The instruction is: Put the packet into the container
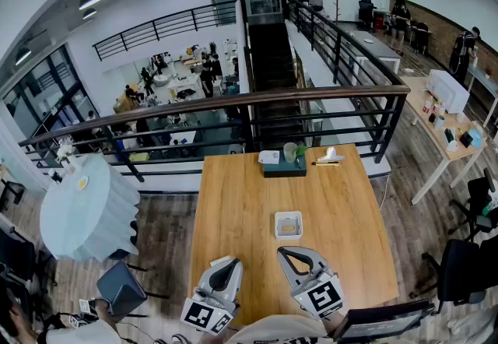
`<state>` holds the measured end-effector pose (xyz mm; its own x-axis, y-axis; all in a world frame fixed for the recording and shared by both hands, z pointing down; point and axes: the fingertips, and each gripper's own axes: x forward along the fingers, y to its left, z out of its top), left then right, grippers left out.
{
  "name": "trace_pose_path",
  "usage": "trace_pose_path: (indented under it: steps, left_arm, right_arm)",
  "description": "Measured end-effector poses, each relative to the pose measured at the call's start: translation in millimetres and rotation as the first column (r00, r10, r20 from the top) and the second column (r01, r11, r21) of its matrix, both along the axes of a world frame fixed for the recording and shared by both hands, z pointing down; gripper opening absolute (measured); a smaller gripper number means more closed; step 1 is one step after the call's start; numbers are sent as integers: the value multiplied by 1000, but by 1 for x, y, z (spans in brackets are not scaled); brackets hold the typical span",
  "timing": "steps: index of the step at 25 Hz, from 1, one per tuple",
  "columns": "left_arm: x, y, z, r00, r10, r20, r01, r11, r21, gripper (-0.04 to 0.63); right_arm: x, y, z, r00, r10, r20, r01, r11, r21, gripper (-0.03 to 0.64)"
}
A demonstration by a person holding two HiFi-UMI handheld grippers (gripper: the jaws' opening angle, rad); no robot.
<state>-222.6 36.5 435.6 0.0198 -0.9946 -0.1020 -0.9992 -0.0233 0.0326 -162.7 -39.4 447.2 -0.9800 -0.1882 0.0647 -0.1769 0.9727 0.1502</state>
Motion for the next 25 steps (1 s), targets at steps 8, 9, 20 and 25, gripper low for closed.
trace_pose_path:
  steps: [8,9,20,25]
  left_arm:
    - [6,-7,-2,999,40,11,-40,999,2,5]
    - [6,-8,-2,999,44,12,-44,999,1,5]
    - [0,-11,5,998,55,-1,-55,998,-17,5]
    - [-3,-7,-1,999,48,6,-48,999,2,5]
  right_arm:
    - [7,-2,-8,999,33,9,-33,999,-12,8]
    - [7,-2,-8,999,37,10,-36,999,-14,8]
    - [12,-9,7,997,64,-36,-65,997,-46,9]
    - [16,-13,13,997,65,-43,-68,996,-63,9]
